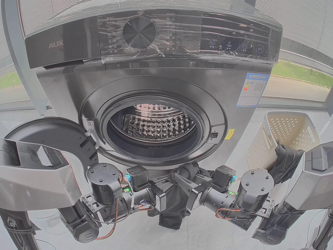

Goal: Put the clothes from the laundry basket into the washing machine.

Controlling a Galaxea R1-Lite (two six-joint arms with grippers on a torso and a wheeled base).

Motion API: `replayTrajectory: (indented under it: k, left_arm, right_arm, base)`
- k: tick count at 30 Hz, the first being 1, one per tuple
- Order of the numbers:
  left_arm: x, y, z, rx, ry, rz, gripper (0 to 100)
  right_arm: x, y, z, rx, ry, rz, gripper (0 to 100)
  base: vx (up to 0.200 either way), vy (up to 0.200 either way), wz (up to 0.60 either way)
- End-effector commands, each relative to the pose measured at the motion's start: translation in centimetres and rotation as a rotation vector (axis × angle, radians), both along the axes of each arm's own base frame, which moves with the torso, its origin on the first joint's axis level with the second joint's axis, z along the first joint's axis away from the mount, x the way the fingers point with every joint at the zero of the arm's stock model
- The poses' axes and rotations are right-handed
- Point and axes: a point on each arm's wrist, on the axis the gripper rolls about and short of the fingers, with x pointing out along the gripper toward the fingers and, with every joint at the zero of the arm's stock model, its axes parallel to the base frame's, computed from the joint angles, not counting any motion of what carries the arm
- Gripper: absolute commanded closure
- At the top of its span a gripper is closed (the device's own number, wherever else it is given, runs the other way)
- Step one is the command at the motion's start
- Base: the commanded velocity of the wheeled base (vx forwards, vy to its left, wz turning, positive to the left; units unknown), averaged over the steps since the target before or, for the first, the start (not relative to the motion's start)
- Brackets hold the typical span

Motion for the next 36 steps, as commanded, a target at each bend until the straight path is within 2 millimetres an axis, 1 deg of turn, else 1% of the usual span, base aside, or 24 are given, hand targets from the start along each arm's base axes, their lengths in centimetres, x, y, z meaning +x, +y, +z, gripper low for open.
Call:
replayTrajectory:
  k: [1,5,8,10,13,15,19,25,31,36]
  left_arm:
    - [-0.3,0.7,1.4,-0.026,-0.029,0.012,100]
    - [-0.7,1.3,2.5,-0.049,-0.045,0.019,100]
    - [-0.9,1.6,3.1,-0.062,-0.058,0.022,100]
    - [-1.0,1.6,3.4,-0.067,-0.064,0.020,100]
    - [-1.2,1.8,3.5,-0.067,-0.064,0.022,100]
    - [-1.4,2.0,3.6,-0.065,-0.063,0.028,100]
    - [-1.9,2.4,3.9,-0.069,-0.066,0.039,100]
    - [-2.1,2.7,4.6,-0.083,-0.082,0.042,100]
    - [-2.1,3.0,4.5,-0.077,-0.079,0.046,100]
    - [-2.5,3.3,4.4,-0.070,-0.071,0.043,100]
  right_arm:
    - [-0.2,-0.3,-0.1,-0.006,0.011,-0.003,0]
    - [-0.7,-1.8,-0.1,-0.033,0.027,-0.025,0]
    - [-1.1,-3.0,-0.9,-0.075,0.057,-0.051,0]
    - [-1.2,-3.5,-1.1,-0.088,0.069,-0.060,0]
    - [-1.0,-3.9,-1.2,-0.094,0.073,-0.075,0]
    - [-0.3,-4.7,-1.2,-0.097,0.077,-0.112,0]
    - [0.3,-5.7,-1.6,-0.114,0.090,-0.152,0]
    - [0.7,-6.2,-2.1,-0.130,0.103,-0.175,0]
    - [0.8,-6.1,-3.5,-0.164,0.144,-0.176,0]
    - [1.9,-6.4,-3.6,-0.153,0.141,-0.212,0]
  base:
    - [0.000,0.000,0.00]
    - [0.000,0.000,0.00]
    - [0.000,0.000,0.00]
    - [0.000,0.000,0.00]
    - [0.000,0.000,0.00]
    - [0.000,0.000,0.00]
    - [0.000,0.000,0.00]
    - [0.000,0.000,0.00]
    - [0.000,0.000,0.00]
    - [0.000,0.000,0.00]
